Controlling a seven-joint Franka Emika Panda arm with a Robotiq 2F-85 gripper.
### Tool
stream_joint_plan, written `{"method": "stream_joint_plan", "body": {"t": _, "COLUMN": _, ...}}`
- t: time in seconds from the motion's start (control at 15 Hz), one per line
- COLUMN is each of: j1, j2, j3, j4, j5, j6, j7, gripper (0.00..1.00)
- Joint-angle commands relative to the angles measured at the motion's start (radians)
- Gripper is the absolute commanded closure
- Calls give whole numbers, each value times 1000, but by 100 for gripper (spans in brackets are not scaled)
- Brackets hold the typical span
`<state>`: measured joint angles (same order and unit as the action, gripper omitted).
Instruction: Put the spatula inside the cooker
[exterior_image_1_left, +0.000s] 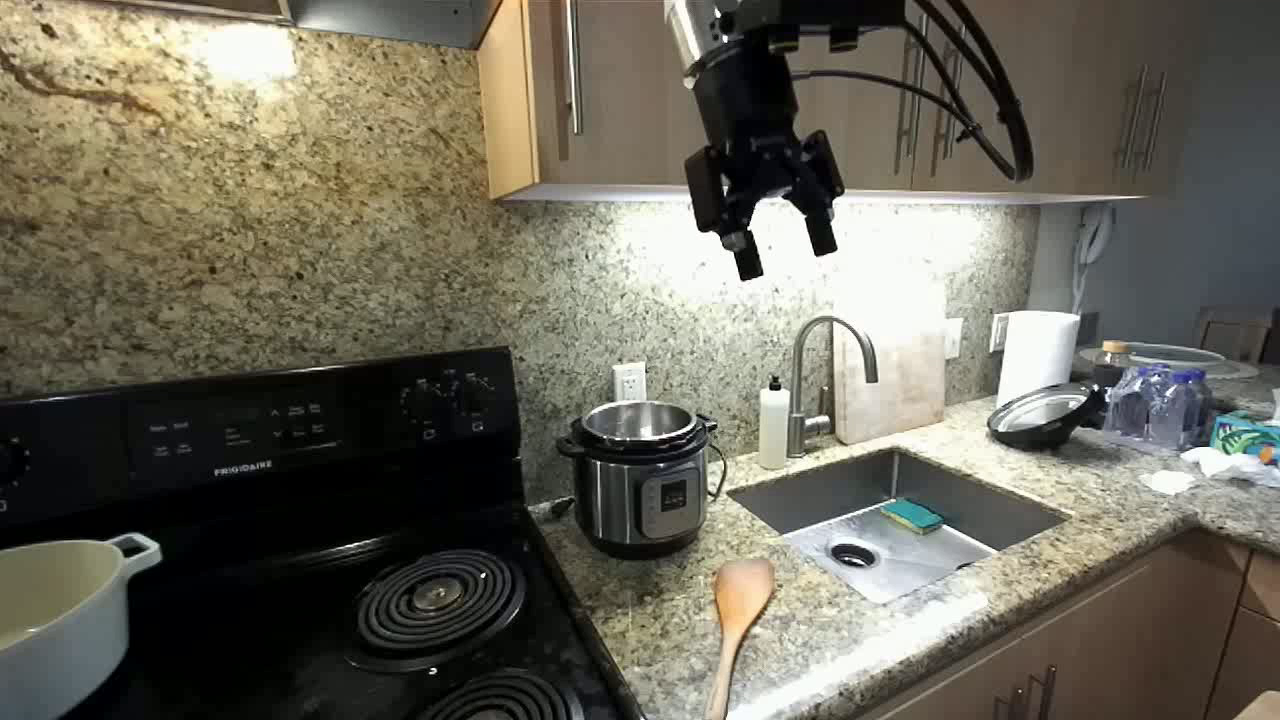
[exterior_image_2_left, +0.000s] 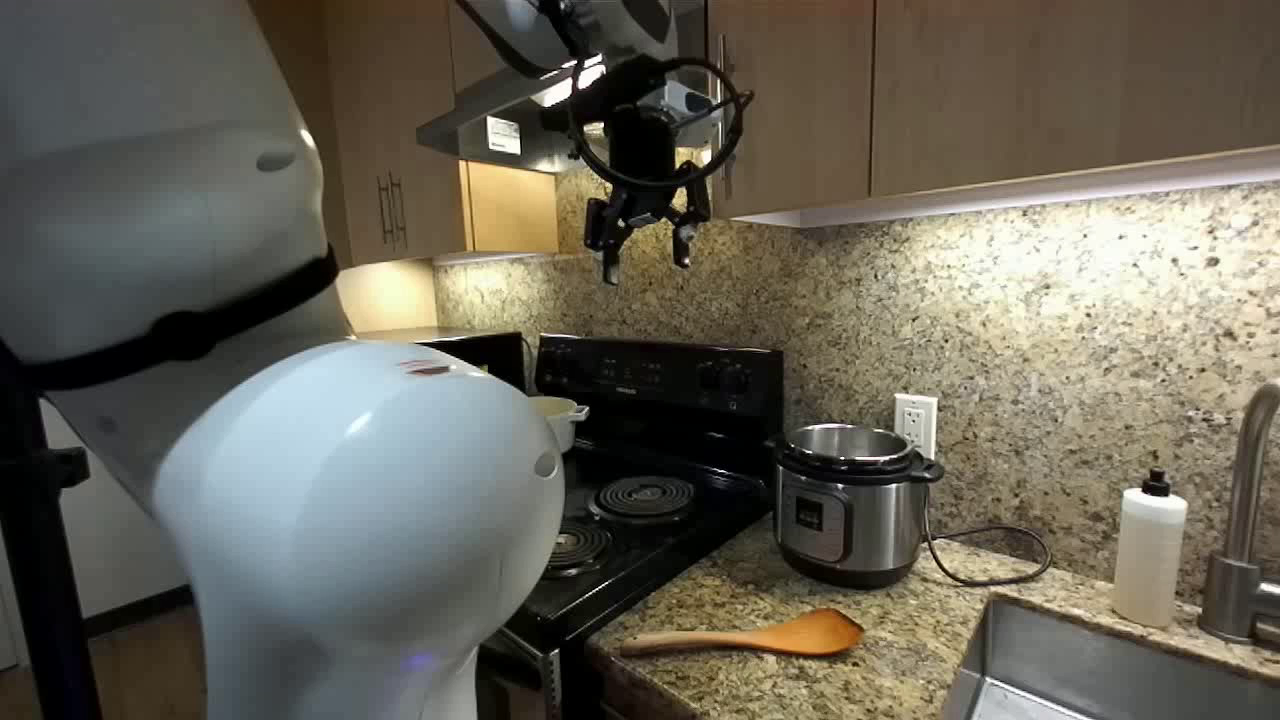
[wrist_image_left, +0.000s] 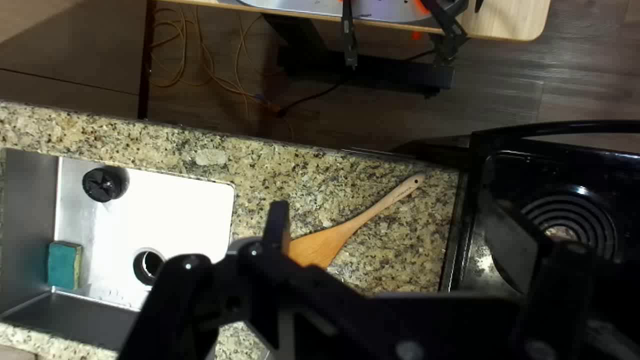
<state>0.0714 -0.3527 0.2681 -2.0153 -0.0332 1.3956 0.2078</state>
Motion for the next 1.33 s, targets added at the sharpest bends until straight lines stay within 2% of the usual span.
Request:
{"method": "stream_joint_plan", "body": {"t": 0.0, "j1": 26, "j2": 4, "j3": -21, "j4": 2, "j5": -6, "j6": -2, "j7": 7, "gripper": 0}}
{"method": "stream_joint_plan", "body": {"t": 1.13, "j1": 26, "j2": 4, "j3": -21, "j4": 2, "j5": -6, "j6": -2, "j7": 7, "gripper": 0}}
{"method": "stream_joint_plan", "body": {"t": 1.27, "j1": 8, "j2": -48, "j3": -20, "j4": -59, "j5": 1, "j6": 25, "j7": 122, "gripper": 0}}
